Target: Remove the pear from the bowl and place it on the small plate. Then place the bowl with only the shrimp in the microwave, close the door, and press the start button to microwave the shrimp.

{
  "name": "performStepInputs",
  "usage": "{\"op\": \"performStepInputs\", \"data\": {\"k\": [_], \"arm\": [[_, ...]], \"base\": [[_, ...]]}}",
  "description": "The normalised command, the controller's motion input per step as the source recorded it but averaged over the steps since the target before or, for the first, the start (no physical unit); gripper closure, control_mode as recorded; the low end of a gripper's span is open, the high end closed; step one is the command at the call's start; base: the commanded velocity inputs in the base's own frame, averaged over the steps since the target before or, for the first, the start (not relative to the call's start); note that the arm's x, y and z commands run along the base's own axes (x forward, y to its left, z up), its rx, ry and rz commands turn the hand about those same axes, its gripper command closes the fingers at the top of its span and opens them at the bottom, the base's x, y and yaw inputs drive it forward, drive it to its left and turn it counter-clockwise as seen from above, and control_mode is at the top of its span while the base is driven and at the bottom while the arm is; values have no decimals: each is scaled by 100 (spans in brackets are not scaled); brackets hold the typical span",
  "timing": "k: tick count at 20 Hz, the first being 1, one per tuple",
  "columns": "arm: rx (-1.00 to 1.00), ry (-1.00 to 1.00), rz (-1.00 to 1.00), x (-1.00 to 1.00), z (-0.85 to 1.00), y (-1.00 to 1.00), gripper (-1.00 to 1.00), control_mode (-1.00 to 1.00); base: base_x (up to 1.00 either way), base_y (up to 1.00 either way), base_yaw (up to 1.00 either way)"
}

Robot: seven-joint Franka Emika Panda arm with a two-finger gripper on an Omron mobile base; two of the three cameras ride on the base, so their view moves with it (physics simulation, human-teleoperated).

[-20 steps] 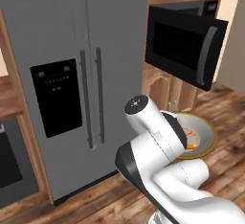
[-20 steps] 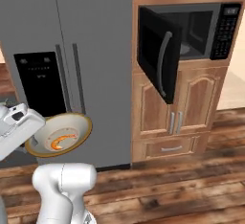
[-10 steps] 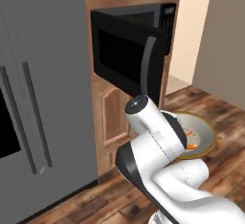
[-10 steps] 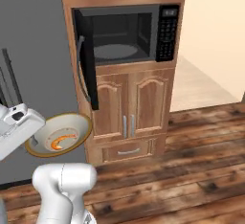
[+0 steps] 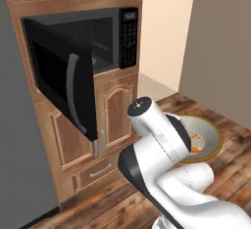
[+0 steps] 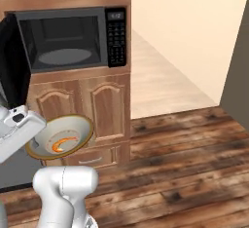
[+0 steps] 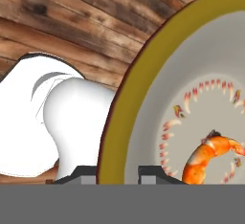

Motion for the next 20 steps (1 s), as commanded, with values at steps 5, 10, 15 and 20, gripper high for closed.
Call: {"op": "performStepInputs", "data": {"k": [5, 10, 15, 20], "arm": [[0, 0, 0, 0, 0, 0, 100, 100], [0, 0, 0, 0, 0, 0, 100, 100], [0, 0, 0, 0, 0, 0, 100, 100], [0, 0, 0, 0, 0, 0, 100, 100]], "base": [[39, -73, 7], [45, -22, 15], [43, 2, 26], [57, 2, 35]]}}
